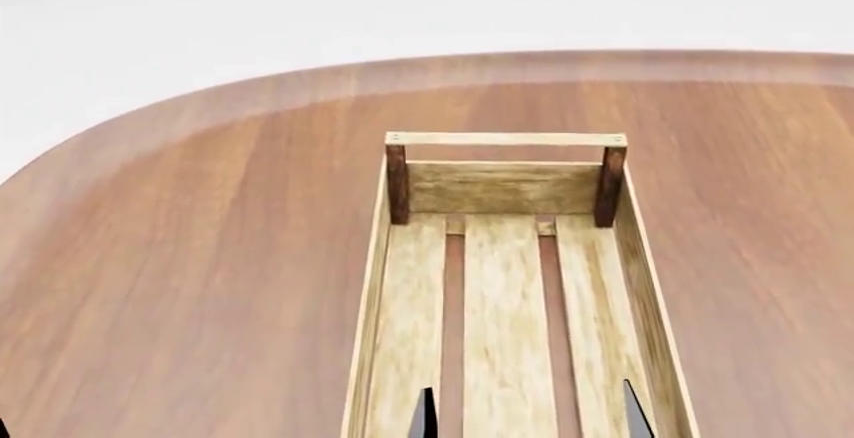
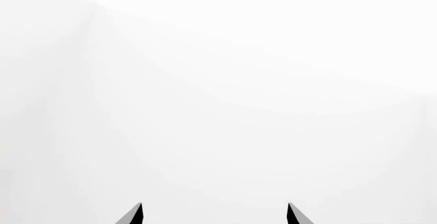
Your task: Pick up the cream cheese and put it in the tray.
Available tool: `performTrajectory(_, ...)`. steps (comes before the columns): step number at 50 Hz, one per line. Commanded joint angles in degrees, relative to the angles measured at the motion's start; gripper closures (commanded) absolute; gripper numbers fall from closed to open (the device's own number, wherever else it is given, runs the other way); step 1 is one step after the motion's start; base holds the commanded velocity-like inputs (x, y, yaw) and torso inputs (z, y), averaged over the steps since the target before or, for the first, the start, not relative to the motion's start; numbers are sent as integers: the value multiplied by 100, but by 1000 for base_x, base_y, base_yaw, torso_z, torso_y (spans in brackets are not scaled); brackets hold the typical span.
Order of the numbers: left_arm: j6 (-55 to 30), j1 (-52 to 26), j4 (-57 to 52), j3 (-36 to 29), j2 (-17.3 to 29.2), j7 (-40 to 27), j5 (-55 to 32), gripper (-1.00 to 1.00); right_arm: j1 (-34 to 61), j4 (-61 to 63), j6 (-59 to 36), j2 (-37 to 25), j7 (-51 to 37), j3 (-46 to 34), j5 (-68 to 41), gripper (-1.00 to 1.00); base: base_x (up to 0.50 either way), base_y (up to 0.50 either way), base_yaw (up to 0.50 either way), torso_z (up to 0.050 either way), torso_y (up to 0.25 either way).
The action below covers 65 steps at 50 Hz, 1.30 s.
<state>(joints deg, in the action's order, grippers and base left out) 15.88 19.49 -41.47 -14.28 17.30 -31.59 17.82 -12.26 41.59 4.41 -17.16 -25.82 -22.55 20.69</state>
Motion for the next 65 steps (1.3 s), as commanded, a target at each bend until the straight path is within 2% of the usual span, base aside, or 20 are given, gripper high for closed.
performTrajectory(1,5,-1,10,-12,28,-33,-5,-100,9,3,-14,-19,-15,-16,-70,-100,188,0,0,0,0)
performTrajectory(22,10,-16,39,-52,54,-97,85,-100,29,-10,1,-60,-78,-22,-178,-100,150,0,0,0,0)
performTrajectory(46,-29,-20,-12,-51,112,-142,12,-100,-20,83,-110,-85,-232,83,-73,-100,1,0,0,0,0)
performTrajectory(52,-7,-12,-17,-60,127,-162,-5,-100,41,328,-385,-88,-239,346,-141,-100,0,0,0,0,0)
performTrajectory(65,-31,10,-136,32,183,-211,-93,-100,527,1209,-1788,71,-13,1233,-286,-100,0,0,0,0,0)
